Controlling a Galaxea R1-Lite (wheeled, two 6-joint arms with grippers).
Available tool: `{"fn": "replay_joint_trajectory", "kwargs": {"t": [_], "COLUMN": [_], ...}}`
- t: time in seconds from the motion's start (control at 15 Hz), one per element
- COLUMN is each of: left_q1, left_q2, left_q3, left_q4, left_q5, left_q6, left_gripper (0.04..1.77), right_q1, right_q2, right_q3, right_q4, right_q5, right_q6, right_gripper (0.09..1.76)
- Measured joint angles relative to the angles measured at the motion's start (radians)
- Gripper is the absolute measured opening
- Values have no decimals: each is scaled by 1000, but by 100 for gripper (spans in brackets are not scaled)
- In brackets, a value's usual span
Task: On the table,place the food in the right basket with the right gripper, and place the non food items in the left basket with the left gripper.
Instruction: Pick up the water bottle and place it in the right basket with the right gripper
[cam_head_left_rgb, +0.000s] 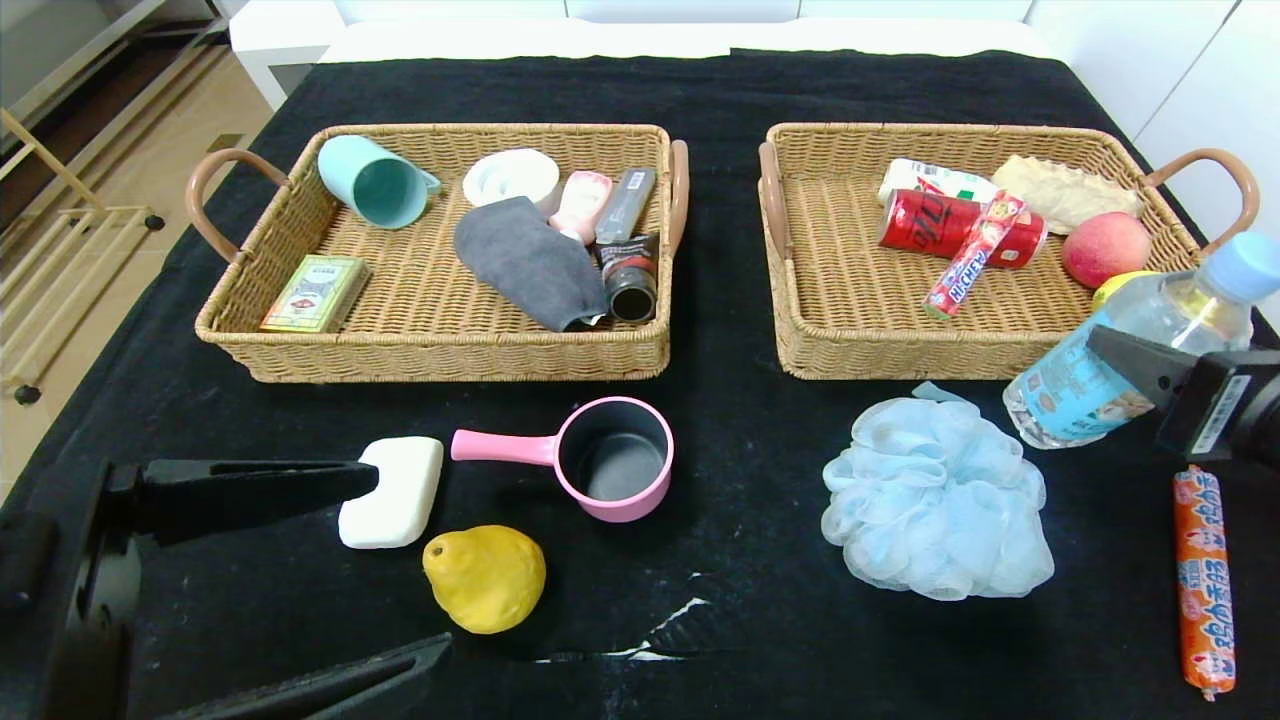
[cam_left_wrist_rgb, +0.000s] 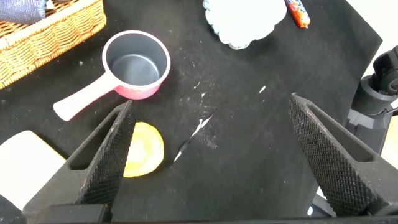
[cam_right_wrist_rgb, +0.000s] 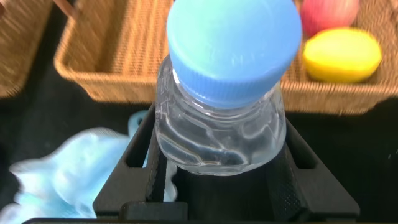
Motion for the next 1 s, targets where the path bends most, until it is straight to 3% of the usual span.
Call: {"fn": "replay_joint_trajectory", "kwargs": {"t": [0.4, 1.0], "left_q1": [0, 0], "left_q2": [0, -10], "left_q3": [1, -1], "left_q4": [-1, -1], "left_q5": [0, 5], "left_q6": [1, 8], "left_gripper": [176, 176], "right_q1": [64, 109], "right_q2": [61, 400], "right_q3": [-269, -701], "right_q4": [131, 139], "right_q5": [-3, -2], "right_q6": [-8, -26], "right_gripper": [95, 95]}}
